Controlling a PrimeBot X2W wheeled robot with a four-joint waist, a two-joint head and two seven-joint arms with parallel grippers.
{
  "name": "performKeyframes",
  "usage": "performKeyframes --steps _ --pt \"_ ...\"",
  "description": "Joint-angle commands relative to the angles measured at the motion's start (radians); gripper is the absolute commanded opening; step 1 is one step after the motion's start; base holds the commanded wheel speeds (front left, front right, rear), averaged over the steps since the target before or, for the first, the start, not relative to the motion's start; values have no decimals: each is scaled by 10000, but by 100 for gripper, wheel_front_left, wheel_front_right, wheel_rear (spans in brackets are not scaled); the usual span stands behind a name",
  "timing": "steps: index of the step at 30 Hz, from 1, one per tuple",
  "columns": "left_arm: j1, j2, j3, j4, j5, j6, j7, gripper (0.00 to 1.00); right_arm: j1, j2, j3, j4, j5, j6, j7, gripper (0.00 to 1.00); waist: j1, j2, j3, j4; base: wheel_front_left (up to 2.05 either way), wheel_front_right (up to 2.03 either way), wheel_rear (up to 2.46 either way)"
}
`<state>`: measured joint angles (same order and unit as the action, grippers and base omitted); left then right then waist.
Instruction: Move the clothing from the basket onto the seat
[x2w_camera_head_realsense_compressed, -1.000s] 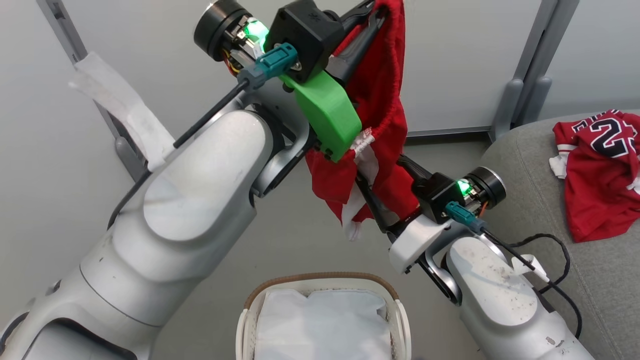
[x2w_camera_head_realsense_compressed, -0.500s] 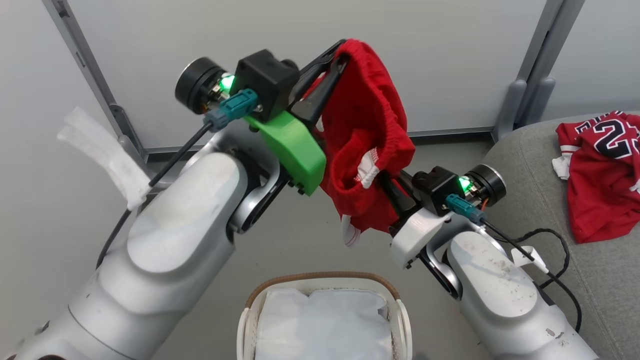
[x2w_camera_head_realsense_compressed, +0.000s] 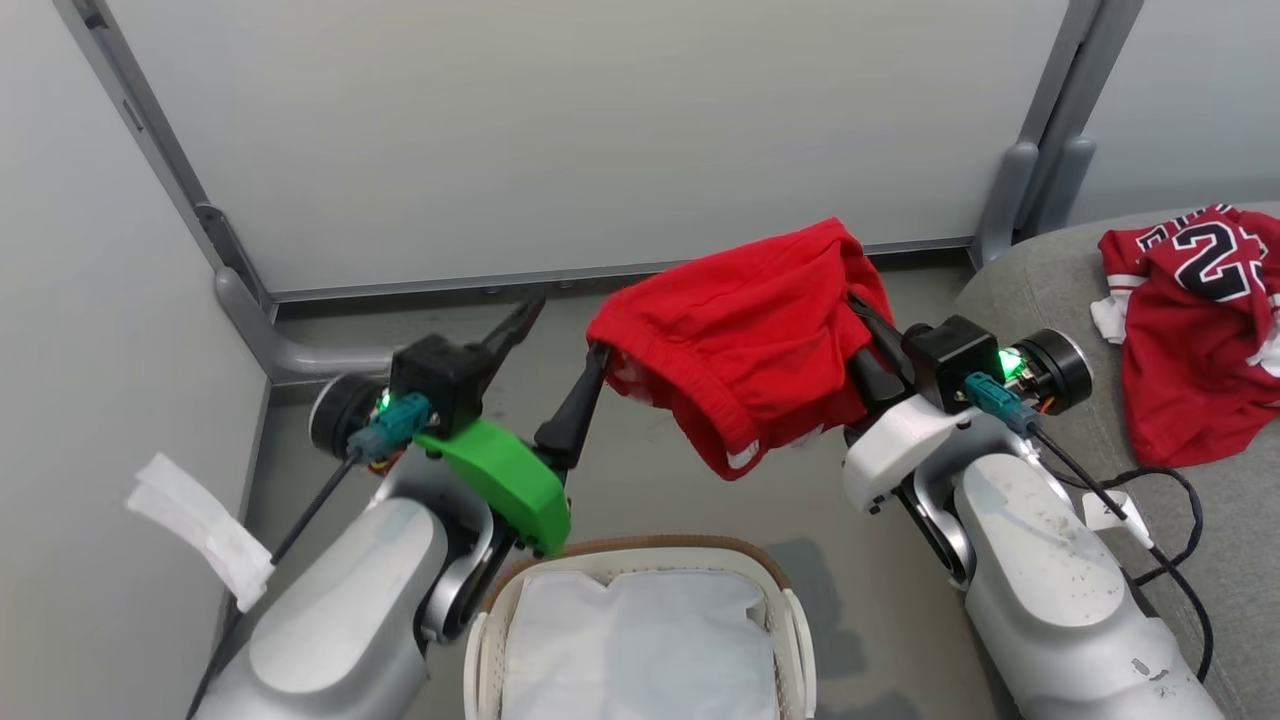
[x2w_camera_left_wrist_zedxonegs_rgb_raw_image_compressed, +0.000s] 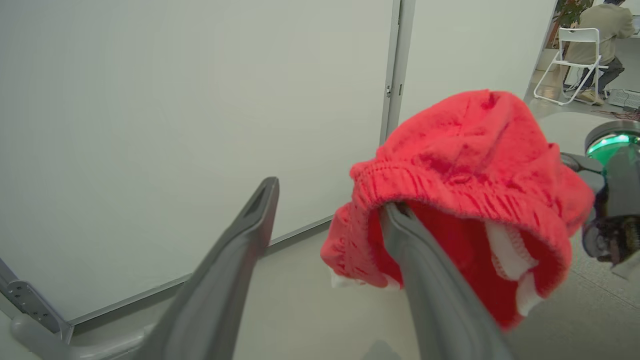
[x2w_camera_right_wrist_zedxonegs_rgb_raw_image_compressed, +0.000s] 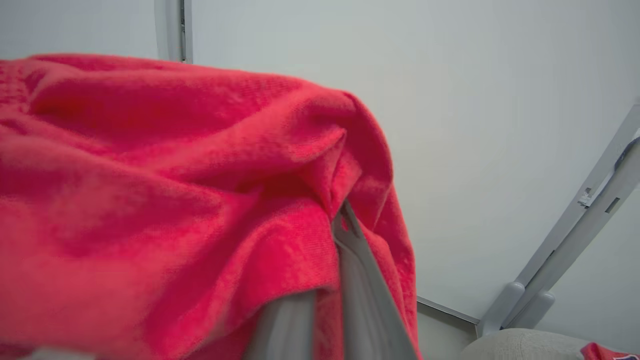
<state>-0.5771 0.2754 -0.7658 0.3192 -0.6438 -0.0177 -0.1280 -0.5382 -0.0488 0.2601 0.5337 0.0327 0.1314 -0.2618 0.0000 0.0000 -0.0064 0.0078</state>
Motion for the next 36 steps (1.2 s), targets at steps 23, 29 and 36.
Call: performKeyframes --steps 23,29,36 --pt "2709 -779 -53 1012 325 -154 -1370 100 823 -34 -2068 -251 -993 -14 -49 0 0 0 68 -803 0 0 0" --pt "2964 -901 260 809 789 -251 -1361 100 846 -33 -2114 -367 -941 -14 -49 0 0 0 140 -1258 0 0 0" --pt "3030 -942 551 574 1282 -299 -1364 100 687 -33 -2219 -612 -1072 -14 -51 0 0 0 578 -2426 0 0 0"
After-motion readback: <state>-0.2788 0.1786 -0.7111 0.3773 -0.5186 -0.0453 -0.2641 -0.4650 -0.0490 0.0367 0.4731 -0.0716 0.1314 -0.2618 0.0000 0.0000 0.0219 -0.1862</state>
